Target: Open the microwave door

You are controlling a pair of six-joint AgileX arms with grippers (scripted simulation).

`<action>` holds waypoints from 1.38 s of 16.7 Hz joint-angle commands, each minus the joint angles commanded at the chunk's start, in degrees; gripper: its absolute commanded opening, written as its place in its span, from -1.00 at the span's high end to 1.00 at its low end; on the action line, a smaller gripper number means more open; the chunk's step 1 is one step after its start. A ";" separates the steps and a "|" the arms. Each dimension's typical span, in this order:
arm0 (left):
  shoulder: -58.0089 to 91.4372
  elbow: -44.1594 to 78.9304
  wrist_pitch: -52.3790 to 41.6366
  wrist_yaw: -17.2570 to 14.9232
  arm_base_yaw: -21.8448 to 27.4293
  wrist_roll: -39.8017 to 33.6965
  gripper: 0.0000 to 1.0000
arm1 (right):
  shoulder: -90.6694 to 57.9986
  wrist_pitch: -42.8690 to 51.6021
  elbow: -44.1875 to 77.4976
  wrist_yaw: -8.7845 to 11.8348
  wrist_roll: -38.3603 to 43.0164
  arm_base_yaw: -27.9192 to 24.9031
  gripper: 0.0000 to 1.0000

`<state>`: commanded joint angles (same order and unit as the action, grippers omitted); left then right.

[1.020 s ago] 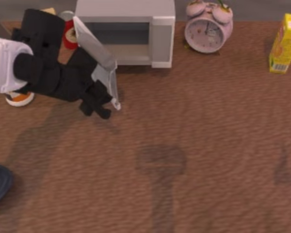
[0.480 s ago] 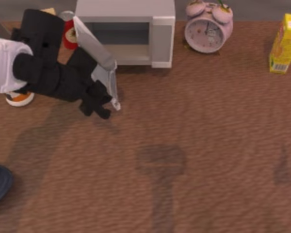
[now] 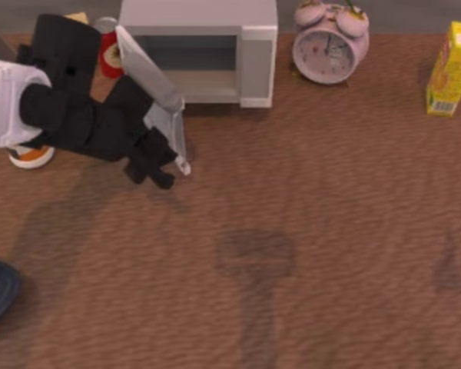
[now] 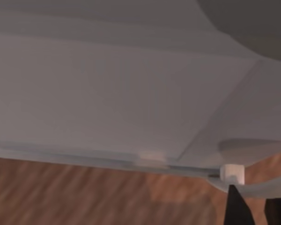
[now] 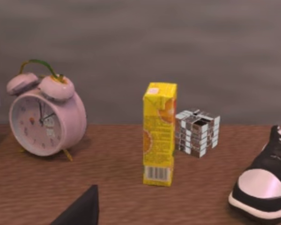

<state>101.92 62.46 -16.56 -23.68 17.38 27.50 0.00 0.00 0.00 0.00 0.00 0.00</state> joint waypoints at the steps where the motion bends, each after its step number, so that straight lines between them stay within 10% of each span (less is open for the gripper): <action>1: 0.01 0.08 -0.28 -0.29 -0.24 0.64 1.00 | 0.00 0.00 0.00 0.00 0.00 0.00 -1.00; 23: -0.05 0.56 -1.83 -2.17 -1.91 4.21 1.00 | 0.00 0.00 0.00 0.00 0.00 0.00 -1.00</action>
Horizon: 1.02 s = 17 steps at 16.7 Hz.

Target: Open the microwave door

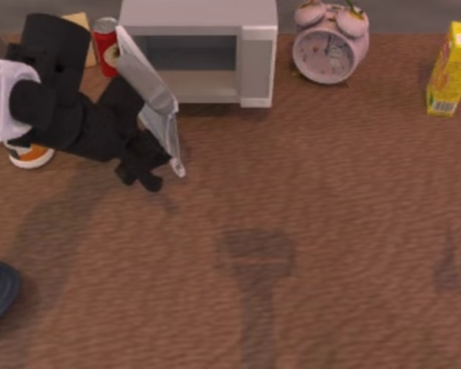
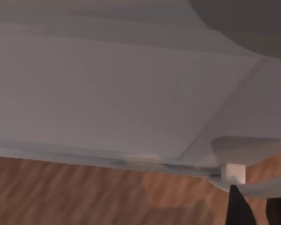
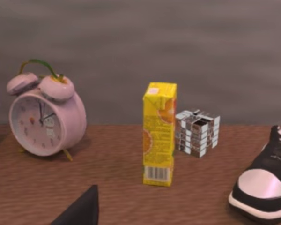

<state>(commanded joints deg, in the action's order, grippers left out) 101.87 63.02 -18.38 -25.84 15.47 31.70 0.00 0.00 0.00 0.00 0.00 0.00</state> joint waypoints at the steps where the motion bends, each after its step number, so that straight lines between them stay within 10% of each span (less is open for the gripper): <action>1: 0.00 0.00 0.00 0.00 0.00 0.00 1.00 | 0.00 0.00 0.00 0.00 0.00 0.00 -1.00; 17: 0.23 0.67 -2.49 -2.59 -1.79 4.63 1.00 | 0.00 0.00 0.00 0.00 0.00 0.00 -1.00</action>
